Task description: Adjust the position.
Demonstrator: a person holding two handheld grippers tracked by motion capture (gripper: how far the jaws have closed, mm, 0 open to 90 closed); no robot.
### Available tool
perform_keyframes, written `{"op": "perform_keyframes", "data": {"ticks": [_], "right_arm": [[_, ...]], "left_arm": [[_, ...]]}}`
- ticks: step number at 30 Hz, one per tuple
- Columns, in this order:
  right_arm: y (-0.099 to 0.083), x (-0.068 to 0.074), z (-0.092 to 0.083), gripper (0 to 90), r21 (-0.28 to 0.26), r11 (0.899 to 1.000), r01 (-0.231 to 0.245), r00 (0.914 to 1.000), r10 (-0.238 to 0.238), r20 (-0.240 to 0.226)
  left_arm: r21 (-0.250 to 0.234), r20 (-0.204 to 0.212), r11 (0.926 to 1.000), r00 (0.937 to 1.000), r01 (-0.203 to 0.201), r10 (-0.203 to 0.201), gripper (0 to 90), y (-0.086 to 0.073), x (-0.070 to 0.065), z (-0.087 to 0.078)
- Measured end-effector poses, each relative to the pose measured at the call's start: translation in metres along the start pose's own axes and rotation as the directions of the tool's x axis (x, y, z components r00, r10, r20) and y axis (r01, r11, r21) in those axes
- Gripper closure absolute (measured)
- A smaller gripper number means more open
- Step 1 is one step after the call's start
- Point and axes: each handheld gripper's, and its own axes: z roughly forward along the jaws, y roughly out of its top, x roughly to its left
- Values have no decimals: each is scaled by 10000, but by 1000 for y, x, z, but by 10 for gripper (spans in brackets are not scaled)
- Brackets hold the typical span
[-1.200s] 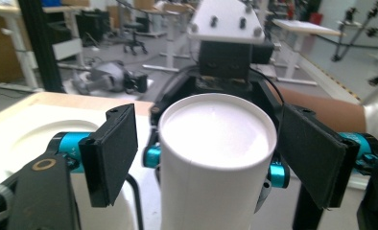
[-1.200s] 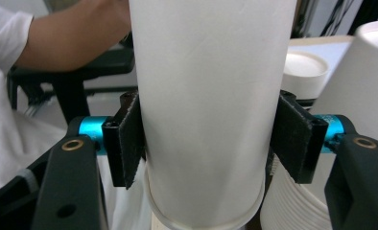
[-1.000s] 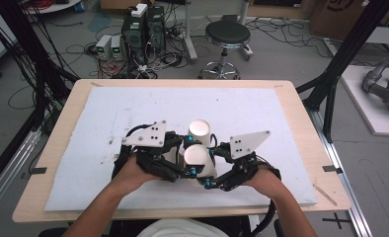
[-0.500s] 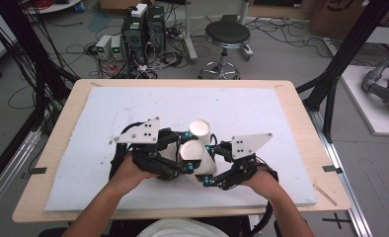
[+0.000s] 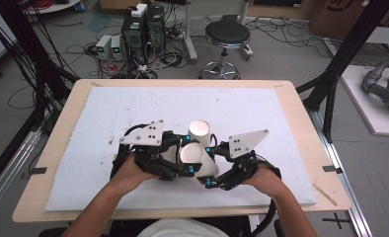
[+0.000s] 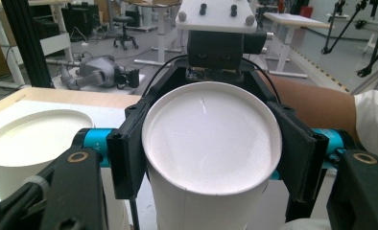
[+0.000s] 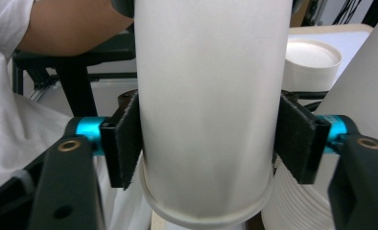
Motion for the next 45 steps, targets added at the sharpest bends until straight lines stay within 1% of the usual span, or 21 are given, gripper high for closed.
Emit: {"op": "perform_keyframes", "data": {"ticks": [1, 3, 6, 9, 10, 12, 14, 17, 19, 21, 24, 25, 27, 30, 31, 32, 33, 38, 39, 40, 45], "right_arm": [[0, 0, 0, 275, -192, 9998, 51, 9999, -49, 105], [-1, 2, -2, 157, -689, 9976, 64, 9986, -28, 529], [-1, 2, -3, 158, -1024, 9947, -123, 9969, 202, 763], [-2, 2, 0, 158, -984, 9950, -178, 9967, 254, 765], [-3, 2, 3, 167, -919, 9957, -145, 9979, 203, 621], [-4, 0, 3, 310, -976, 9952, -95, 9991, 134, 390], [-4, -1, 2, 326, -932, 9956, -25, 9994, 58, 349], [-3, -2, 1, 336, -770, 9970, 58, 9995, -33, 327], [-2, -2, 0, 343, -688, 9976, 64, 9998, -50, 207], [-1, -2, -1, 348, -459, 9989, 78, 9998, -69, 198], [0, -1, -2, 352, -231, 9996, 148, 9998, -146, 93], [0, -1, -2, 351, -219, 9997, 139, 9999, -137, 93], [0, -1, -3, 352, -179, 9998, 79, 10000, -77, 61], [-2, 0, -3, 295, -339, 9994, 44, 9998, -38, 173], [-2, 0, -3, 255, -449, 9990, -5, 9997, 16, 226], [-3, 0, -2, 170, -701, 9974, -148, 9992, 173, 351], [-3, 0, -2, 152, -862, 9959, -283, 9985, 322, 447], [-6, 0, 2, 152, -1113, 9928, -454, 9970, 519, 569], [-7, 0, 3, 238, -1058, 9937, -376, 9980, 427, 464], [-6, -1, 3, 281, -1058, 9942, -216, 9993, 248, 286], [-6, -2, -2, 332, -814, 9966, -122, 9996, 142, 235]], "left_arm": [[-51, -73, 10000, 10000, 16, -16, 354, 0, 0, -1], [-165, -194, 9999, 9998, 43, -46, 355, 1, 0, -3], [-382, -199, 9992, 9998, 72, -80, 357, 2, 0, -5], [-479, -180, 9988, 9998, 34, -43, 358, 3, 0, -5], [-481, -193, 9988, 9998, 49, -59, 358, 3, -1, -4], [-397, -289, 9992, 9996, -29, 18, 359, 2, -1, -4], [-366, -318, 9993, 9994, 105, -117, 360, 1, 0, -6], [-275, -286, 9996, 9996, -79, 71, 350, 0, 0, -5], [-245, -320, 9996, 9994, -106, 98, 293, 0, 0, -4], [-203, -257, 9998, 9996, -88, 83, 279, 0, 0, -4], [-115, -141, 9999, 9999, 29, -30, 291, -1, 1, -4], [-84, 46, 10000, 10000, 15, -15, 321, -1, 2, -4], [-61, 39, 10000, 10000, -60, 60, 359, -1, 1, -4], [-83, 66, 10000, 10000, -37, 37, 358, 0, 2, -5], [-150, 8, 9999, 10000, 12, -12, 357, 1, 2, -6], [-246, -38, 9997, 10000, 41, -42, 357, 1, 2, -7], [-323, -57, 9995, 10000, 33, -35, 358, 1, 3, -8], [-597, -3, 9981, 9999, 170, -171, 358, 2, 3, -10], [-532, -28, 9984, 9999, 166, -168, 358, 1, 3, -11], [-541, -19, 9984, 9999, 170, -171, 361, 1, 3, -11], [-296, -84, 9996, 10000, 22, -24, 332, 0, 1, -10]]}}
